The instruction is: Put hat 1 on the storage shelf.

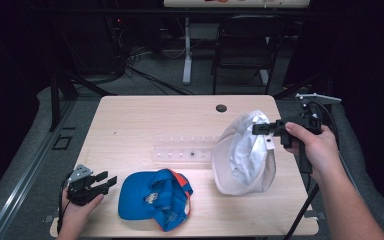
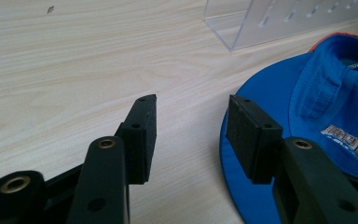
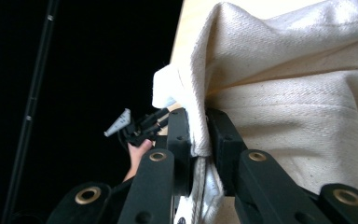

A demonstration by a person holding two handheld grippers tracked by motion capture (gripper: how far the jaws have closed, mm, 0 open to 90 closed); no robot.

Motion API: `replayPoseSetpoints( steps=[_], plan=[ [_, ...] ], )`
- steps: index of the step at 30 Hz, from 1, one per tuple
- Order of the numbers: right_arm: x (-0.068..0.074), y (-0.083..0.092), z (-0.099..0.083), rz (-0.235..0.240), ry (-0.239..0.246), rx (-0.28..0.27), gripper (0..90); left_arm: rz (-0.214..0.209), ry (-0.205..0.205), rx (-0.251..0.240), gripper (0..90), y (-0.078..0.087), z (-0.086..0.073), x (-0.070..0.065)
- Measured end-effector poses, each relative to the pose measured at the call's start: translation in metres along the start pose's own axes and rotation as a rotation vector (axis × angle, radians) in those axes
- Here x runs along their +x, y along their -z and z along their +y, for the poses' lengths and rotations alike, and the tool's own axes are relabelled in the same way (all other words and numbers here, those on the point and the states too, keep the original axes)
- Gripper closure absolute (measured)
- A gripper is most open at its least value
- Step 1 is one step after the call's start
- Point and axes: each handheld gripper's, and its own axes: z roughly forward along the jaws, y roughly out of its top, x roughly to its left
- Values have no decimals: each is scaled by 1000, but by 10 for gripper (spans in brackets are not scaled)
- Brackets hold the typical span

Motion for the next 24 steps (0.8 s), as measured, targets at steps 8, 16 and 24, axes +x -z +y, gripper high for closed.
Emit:
replayPoseSetpoints(
  steps=[8, 16, 24],
  plan=[
    [20, -6, 13, 8, 24, -10, 805, 1, -27, -9, 522, 0, 1, -6],
    [36, -13, 29, 0, 21, -50, 805, -35, -91, -79, 516, 7, 11, -23],
    [44, -34, 43, 76, -3, -71, 802, -107, -166, -79, 518, 7, 30, -44]
  ],
)
